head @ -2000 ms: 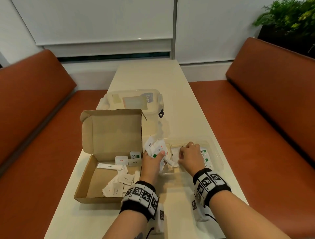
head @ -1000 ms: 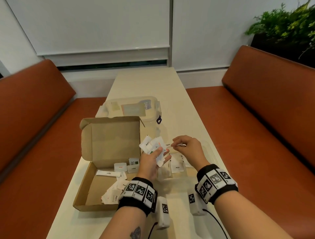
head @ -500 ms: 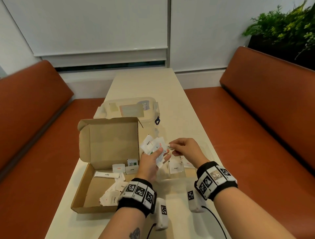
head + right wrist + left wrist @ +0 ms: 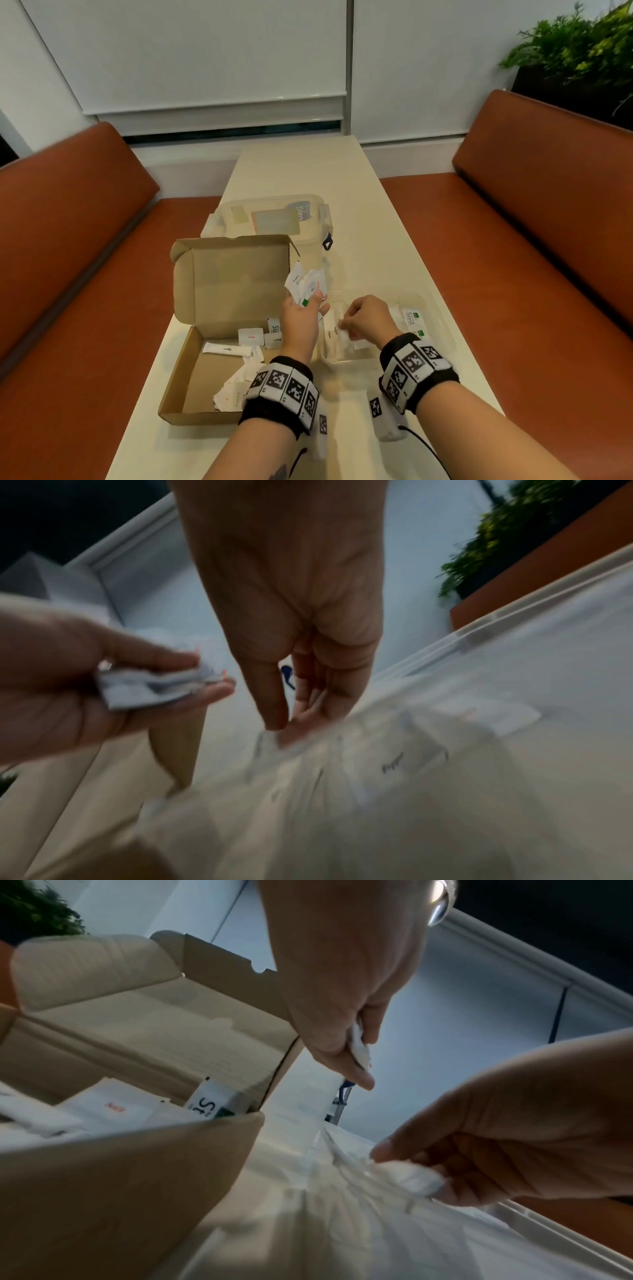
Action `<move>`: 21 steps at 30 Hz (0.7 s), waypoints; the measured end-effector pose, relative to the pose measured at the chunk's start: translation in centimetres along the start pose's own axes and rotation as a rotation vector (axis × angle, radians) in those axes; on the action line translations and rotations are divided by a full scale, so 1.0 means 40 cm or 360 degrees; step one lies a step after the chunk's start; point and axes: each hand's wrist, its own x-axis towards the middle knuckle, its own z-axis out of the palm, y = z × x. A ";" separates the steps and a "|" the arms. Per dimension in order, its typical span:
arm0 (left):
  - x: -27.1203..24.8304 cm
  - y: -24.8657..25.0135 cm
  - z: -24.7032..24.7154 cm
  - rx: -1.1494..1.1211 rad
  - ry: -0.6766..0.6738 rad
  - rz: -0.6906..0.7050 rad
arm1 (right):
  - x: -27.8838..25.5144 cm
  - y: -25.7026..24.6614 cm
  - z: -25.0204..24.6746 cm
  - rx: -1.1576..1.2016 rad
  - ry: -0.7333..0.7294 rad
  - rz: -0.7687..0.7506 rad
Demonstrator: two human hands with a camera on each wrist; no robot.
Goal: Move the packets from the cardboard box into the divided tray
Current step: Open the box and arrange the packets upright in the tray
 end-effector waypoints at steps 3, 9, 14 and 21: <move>0.000 -0.005 -0.008 0.0013 -0.0014 -0.0005 | 0.004 -0.001 0.036 -0.0267 0.0064 -0.0071; 0.009 -0.009 -0.019 -0.0023 -0.0032 0.0008 | 0.018 0.003 0.051 -0.0698 0.0199 -0.0247; 0.014 -0.019 -0.019 0.0038 -0.0048 -0.0008 | 0.023 0.016 0.042 -0.0940 0.0117 -0.0318; 0.014 -0.039 -0.021 0.0009 -0.0063 -0.0106 | 0.021 0.029 0.021 -0.1035 0.0057 -0.0294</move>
